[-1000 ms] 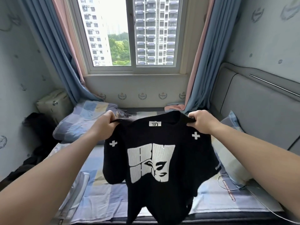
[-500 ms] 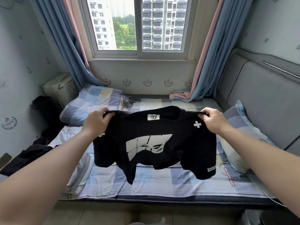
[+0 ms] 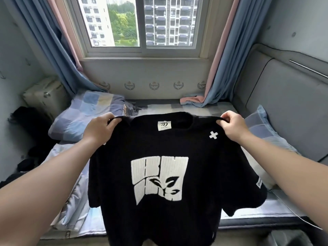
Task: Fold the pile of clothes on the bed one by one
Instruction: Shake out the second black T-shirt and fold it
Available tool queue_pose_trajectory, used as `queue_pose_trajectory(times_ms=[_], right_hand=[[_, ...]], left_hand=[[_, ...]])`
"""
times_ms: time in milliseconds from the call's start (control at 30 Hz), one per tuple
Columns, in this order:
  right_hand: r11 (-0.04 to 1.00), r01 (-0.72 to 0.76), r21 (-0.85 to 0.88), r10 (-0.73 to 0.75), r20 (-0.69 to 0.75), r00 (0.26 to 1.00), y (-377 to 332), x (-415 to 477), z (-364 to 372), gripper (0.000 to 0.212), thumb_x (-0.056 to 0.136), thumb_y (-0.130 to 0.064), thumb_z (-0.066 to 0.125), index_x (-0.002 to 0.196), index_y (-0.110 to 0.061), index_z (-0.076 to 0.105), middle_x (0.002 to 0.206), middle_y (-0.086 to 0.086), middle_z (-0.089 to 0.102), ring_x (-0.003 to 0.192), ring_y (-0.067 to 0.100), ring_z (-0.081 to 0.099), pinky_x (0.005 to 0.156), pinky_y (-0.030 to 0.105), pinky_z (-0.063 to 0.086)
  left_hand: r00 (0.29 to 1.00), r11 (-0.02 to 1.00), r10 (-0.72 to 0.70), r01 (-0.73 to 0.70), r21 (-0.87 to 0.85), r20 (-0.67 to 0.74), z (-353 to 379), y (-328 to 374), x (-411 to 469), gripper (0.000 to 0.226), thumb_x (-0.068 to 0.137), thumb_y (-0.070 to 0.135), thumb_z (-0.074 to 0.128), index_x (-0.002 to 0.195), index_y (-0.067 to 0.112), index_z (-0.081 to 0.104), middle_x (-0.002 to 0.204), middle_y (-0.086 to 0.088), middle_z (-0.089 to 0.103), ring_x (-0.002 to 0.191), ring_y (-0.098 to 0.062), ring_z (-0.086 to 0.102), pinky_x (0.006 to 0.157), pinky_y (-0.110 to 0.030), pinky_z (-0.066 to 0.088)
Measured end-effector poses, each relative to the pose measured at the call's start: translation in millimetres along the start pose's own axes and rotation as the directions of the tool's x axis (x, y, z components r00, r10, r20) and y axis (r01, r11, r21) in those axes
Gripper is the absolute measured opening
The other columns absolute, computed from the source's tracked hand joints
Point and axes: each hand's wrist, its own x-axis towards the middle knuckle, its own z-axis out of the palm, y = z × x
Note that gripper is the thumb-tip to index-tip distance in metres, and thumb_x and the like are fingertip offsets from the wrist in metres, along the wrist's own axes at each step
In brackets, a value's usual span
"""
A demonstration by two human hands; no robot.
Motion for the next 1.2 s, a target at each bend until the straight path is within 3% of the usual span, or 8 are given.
queue_pose_trajectory(times_ms=[333, 467, 633, 700, 767, 833, 933, 1200], right_hand=[[0.935, -0.192, -0.297, 0.227, 0.088, 0.970, 35, 189, 182, 0.021, 0.092, -0.042, 0.063, 0.079, -0.026, 0.066, 0.099, 0.007, 0.064, 0.095, 0.031, 0.059, 0.084, 0.037, 0.049], [0.875, -0.312, -0.369, 0.374, 0.108, 0.921, 93, 263, 314, 0.033, 0.094, -0.040, 0.064, 0.068, -0.019, 0.060, 0.086, 0.007, 0.061, 0.091, 0.031, 0.057, 0.073, 0.033, 0.041], [0.826, -0.518, -0.223, 0.545, 0.081, 0.834, 183, 336, 470, 0.028, 0.094, -0.029, 0.063, 0.072, -0.013, 0.064, 0.080, 0.011, 0.072, 0.079, 0.036, 0.070, 0.077, 0.043, 0.060], [0.835, -0.531, -0.144, 0.543, 0.064, 0.837, 212, 353, 519, 0.018, 0.094, -0.025, 0.061, 0.081, -0.015, 0.068, 0.088, 0.008, 0.075, 0.091, 0.030, 0.071, 0.087, 0.044, 0.058], [0.863, -0.499, -0.073, 0.504, 0.080, 0.860, 235, 365, 558, 0.024, 0.096, -0.028, 0.059, 0.116, -0.017, 0.066, 0.117, 0.004, 0.071, 0.113, 0.025, 0.062, 0.100, 0.038, 0.049], [0.856, -0.517, -0.012, 0.508, 0.207, 0.836, 254, 363, 589, 0.072, 0.094, -0.048, 0.058, 0.156, -0.027, 0.026, 0.155, 0.002, 0.043, 0.138, 0.025, 0.043, 0.114, 0.040, 0.034], [0.830, -0.545, -0.119, 0.553, 0.301, 0.776, 277, 324, 621, 0.095, 0.083, -0.072, 0.051, 0.156, -0.046, -0.004, 0.168, 0.003, 0.014, 0.154, 0.027, 0.014, 0.122, 0.051, 0.017], [0.837, -0.250, -0.487, 0.517, 0.553, 0.653, 298, 166, 590, 0.077, 0.100, -0.054, 0.047, 0.159, -0.039, -0.001, 0.167, -0.015, 0.004, 0.155, 0.018, 0.000, 0.122, 0.052, 0.016]], left_hand=[[0.979, 0.978, -0.149, 0.125, 0.167, 0.141, 182, -146, 192, 0.029, 0.101, 0.042, 0.053, 0.096, 0.019, 0.070, 0.093, -0.013, 0.056, 0.100, -0.042, 0.057, 0.081, -0.045, 0.044], [0.916, 0.934, -0.339, 0.300, 0.195, 0.214, 309, -225, 246, 0.031, 0.104, 0.043, 0.047, 0.094, 0.020, 0.065, 0.089, -0.007, 0.064, 0.086, -0.033, 0.058, 0.069, -0.038, 0.041], [0.833, 0.866, -0.482, 0.500, 0.005, 0.272, 471, -315, 302, 0.032, 0.102, 0.041, 0.042, 0.086, 0.018, 0.058, 0.078, 0.001, 0.075, 0.086, -0.029, 0.068, 0.083, -0.044, 0.056], [0.834, 0.854, -0.493, 0.518, -0.043, 0.246, 521, -336, 316, 0.026, 0.104, 0.035, 0.043, 0.097, 0.017, 0.059, 0.089, 0.003, 0.076, 0.099, -0.026, 0.067, 0.090, -0.040, 0.052], [0.840, 0.854, -0.464, 0.509, -0.111, 0.281, 560, -351, 324, 0.029, 0.105, 0.034, 0.047, 0.128, 0.016, 0.053, 0.129, -0.001, 0.066, 0.123, -0.025, 0.057, 0.102, -0.038, 0.044], [0.827, 0.873, -0.387, 0.471, -0.125, 0.408, 588, -363, 314, 0.066, 0.102, 0.041, 0.054, 0.157, 0.026, 0.021, 0.160, 0.001, 0.035, 0.146, -0.025, 0.035, 0.118, -0.043, 0.031], [0.824, 0.966, -0.201, 0.255, -0.030, 0.530, 613, -378, 270, 0.076, 0.099, 0.048, 0.054, 0.161, 0.033, 0.011, 0.168, 0.003, 0.016, 0.155, -0.023, 0.014, 0.123, -0.050, 0.019], [0.636, 0.997, -0.046, -0.020, 0.076, 0.770, 594, -351, 88, 0.070, 0.100, 0.054, 0.045, 0.160, 0.036, 0.015, 0.169, 0.005, 0.002, 0.156, -0.021, -0.001, 0.125, -0.039, 0.013]])
